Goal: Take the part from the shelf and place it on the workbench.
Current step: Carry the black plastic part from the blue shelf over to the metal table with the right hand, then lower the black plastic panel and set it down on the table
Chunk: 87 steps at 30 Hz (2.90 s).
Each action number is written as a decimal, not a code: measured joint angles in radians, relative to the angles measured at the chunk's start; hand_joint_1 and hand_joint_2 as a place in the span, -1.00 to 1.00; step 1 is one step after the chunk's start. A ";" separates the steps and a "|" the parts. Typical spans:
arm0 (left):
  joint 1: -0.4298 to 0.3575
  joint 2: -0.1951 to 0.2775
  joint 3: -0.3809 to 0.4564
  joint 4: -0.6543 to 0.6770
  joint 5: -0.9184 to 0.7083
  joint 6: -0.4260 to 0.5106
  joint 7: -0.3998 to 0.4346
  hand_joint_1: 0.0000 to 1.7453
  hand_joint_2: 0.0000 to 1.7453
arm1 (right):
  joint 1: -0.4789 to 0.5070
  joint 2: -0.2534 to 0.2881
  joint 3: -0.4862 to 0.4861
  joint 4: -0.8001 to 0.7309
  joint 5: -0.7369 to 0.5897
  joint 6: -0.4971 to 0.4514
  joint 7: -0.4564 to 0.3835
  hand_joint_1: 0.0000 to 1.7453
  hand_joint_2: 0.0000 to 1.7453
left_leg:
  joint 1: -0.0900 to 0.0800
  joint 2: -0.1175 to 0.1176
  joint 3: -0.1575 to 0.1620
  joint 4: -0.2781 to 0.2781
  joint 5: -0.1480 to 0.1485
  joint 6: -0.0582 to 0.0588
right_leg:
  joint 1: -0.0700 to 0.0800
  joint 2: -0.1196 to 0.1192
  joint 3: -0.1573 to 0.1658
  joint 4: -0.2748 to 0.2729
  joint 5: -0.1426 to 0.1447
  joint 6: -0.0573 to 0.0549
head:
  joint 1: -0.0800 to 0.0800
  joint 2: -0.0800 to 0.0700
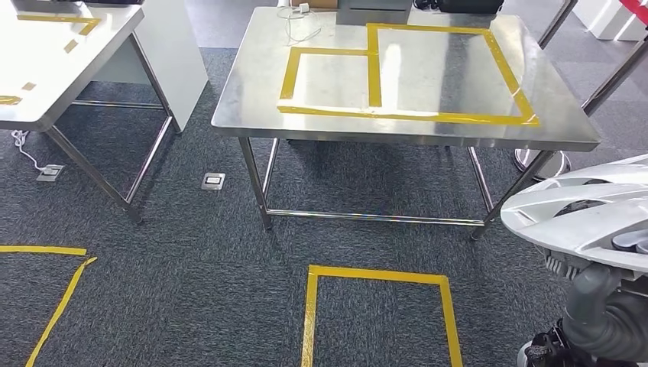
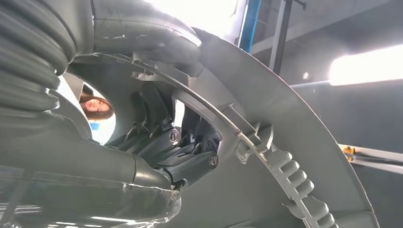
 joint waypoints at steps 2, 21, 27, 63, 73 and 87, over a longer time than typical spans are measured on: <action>-0.001 0.000 0.001 0.000 0.001 0.000 0.000 -1.00 1.00 | 0.000 -0.001 0.000 0.001 -0.003 0.001 0.000 1.00 1.00 | -0.001 0.000 0.008 0.000 -0.014 -0.011 | 0.004 -0.001 0.029 -0.077 0.017 -0.007 | 0.000 0.000; -0.006 0.001 0.007 0.000 -0.005 0.000 0.008 -1.00 1.00 | -0.004 0.009 0.000 0.000 -0.005 0.003 -0.001 1.00 1.00 | -0.002 0.010 -0.109 0.023 0.021 -0.032 | -0.008 0.002 0.123 -0.109 -0.048 -0.010 | -0.017 0.000; -0.005 0.002 0.009 0.000 -0.005 0.000 0.009 -1.00 1.00 | -0.005 0.010 0.000 0.000 -0.007 0.005 0.000 1.00 1.00 | 0.003 0.008 -0.092 0.012 0.041 -0.020 | -0.008 0.001 0.138 -0.095 -0.043 -0.001 | -0.018 0.000; -0.004 -0.001 0.013 0.001 -0.036 -0.001 0.014 -1.00 1.00 | 0.016 0.007 -0.007 -0.019 -0.005 0.005 -0.002 1.00 1.00 | 0.010 0.002 -0.003 -0.010 0.002 -0.006 | -0.005 0.004 -0.015 0.064 -0.067 0.011 | 0.001 0.000; -0.010 -0.002 0.012 0.002 -0.038 -0.002 0.017 -1.00 1.00 | 0.020 0.009 -0.008 -0.022 -0.005 0.004 -0.001 1.00 1.00 | 0.011 0.006 -0.055 0.147 -0.078 -0.059 | -0.007 -0.001 0.059 -0.098 0.004 -0.042 | -0.006 0.000; -0.009 -0.003 0.013 0.002 -0.038 0.002 0.016 -1.00 1.00 | 0.018 0.017 -0.007 -0.021 -0.002 0.011 0.000 1.00 1.00 | 0.013 0.008 -0.079 0.002 0.065 -0.025 | -0.005 0.001 0.116 -0.031 -0.073 0.000 | -0.006 0.000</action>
